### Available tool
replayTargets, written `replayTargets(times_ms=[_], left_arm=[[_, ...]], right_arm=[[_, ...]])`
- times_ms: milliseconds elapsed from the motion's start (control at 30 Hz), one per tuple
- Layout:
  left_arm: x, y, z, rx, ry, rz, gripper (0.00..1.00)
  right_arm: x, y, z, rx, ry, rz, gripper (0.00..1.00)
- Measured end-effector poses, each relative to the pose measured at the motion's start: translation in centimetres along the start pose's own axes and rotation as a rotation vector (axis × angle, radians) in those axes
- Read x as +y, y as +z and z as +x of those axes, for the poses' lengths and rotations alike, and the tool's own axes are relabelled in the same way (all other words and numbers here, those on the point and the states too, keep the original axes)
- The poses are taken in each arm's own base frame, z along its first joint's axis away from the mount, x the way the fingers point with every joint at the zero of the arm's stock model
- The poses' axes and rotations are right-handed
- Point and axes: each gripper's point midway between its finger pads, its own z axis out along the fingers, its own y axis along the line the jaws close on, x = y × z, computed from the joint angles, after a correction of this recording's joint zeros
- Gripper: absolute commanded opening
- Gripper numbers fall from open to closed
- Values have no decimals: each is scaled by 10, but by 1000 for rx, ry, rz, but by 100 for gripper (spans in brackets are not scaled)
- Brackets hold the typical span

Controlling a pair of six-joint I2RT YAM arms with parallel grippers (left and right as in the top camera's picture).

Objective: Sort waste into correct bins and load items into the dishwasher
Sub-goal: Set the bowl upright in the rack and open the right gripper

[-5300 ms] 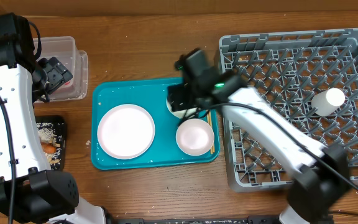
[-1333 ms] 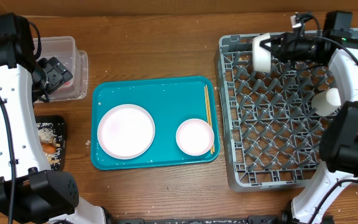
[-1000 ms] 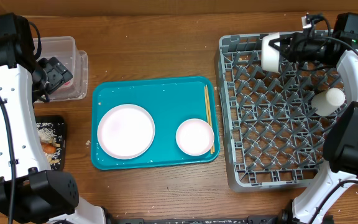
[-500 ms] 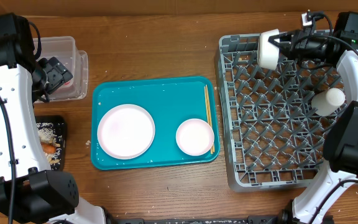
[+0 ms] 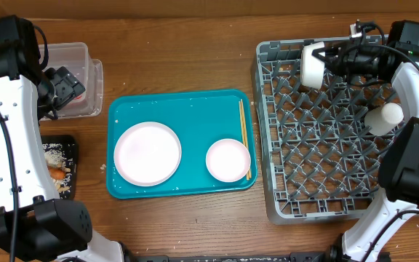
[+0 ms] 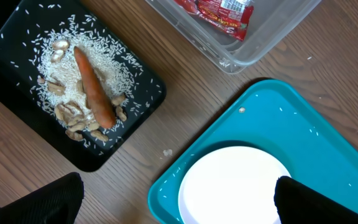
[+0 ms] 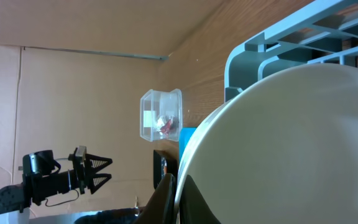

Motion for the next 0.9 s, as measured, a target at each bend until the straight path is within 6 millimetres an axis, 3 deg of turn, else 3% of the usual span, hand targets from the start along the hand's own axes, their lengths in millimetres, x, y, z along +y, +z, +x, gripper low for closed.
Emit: replayTargets(times_ms=[200, 433, 533, 600, 667, 767, 900], left_arm=[[0, 0, 0, 0, 0, 0, 100], [0, 0, 0, 0, 0, 0, 100], [0, 0, 0, 0, 0, 0, 100], [0, 0, 0, 0, 0, 0, 100], [0, 0, 0, 0, 0, 0, 100], [0, 0, 0, 0, 0, 0, 100], [0, 0, 0, 0, 0, 0, 100]], right_arm=[[-5, -6, -5, -23, 19, 18, 11], [-34, -45, -15, -108, 144, 110, 18], [-47, -61, -17, -139, 211, 194, 30], [-53, -76, -21, -169, 235, 276, 43], [-54, -84, -23, -186, 245, 328, 48], [-49, -100, -23, -216, 259, 440, 54], [-16, -124, -27, -279, 203, 543, 56]])
